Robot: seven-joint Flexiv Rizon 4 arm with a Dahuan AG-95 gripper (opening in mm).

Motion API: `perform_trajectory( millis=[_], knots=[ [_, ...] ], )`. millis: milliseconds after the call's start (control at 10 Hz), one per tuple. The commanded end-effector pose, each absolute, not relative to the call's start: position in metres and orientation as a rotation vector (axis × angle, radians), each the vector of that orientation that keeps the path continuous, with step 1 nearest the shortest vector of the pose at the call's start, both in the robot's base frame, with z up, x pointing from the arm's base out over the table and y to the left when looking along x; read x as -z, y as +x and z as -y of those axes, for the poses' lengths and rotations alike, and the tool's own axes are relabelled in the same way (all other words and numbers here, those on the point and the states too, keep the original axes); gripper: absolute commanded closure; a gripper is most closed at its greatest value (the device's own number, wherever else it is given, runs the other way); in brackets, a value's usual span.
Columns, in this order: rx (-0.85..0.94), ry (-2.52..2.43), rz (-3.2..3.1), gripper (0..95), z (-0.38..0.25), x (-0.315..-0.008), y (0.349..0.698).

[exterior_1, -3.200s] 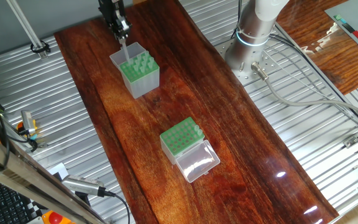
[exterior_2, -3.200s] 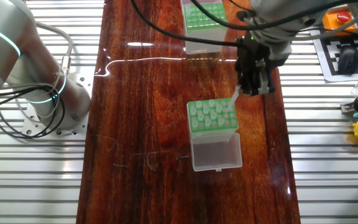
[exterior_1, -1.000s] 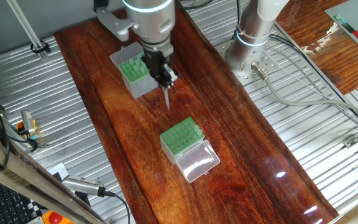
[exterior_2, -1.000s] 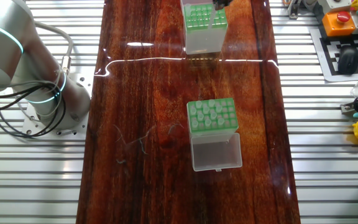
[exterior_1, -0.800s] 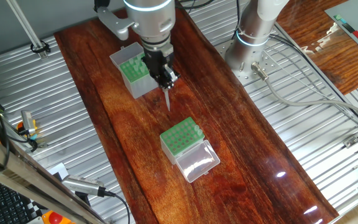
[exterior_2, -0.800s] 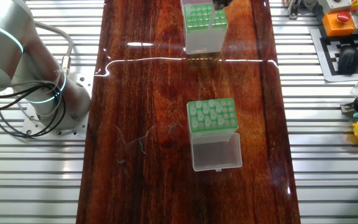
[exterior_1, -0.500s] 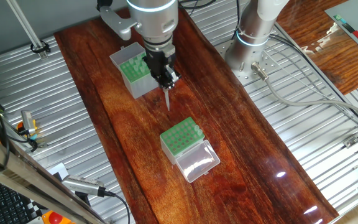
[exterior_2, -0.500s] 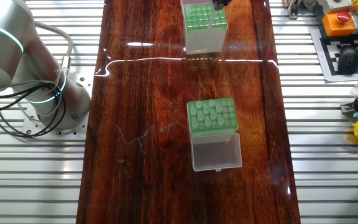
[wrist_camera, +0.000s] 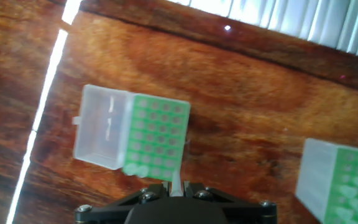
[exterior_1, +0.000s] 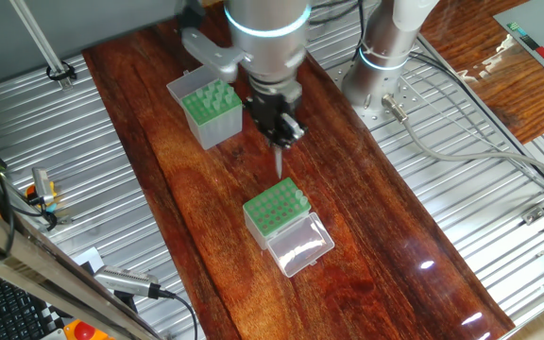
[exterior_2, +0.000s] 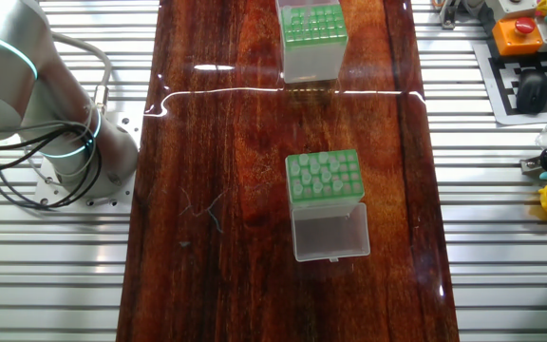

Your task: Transfer all large pipette tips from one holder to another

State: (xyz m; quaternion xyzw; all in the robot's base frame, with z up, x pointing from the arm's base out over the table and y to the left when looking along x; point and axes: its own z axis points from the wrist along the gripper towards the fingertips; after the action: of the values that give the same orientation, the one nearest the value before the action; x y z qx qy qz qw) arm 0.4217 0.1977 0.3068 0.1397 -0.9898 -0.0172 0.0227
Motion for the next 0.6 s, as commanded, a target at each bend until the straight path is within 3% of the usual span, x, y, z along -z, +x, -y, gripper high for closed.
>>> perform_trajectory(
  millis=[100,600],
  knots=[
    [0.017,0.374,3.082,95.0,-0.1966,-0.3074,0.4216],
    [0.07,0.46,3.082,95.0,-0.2039,-0.3051,0.4167]
  ],
)
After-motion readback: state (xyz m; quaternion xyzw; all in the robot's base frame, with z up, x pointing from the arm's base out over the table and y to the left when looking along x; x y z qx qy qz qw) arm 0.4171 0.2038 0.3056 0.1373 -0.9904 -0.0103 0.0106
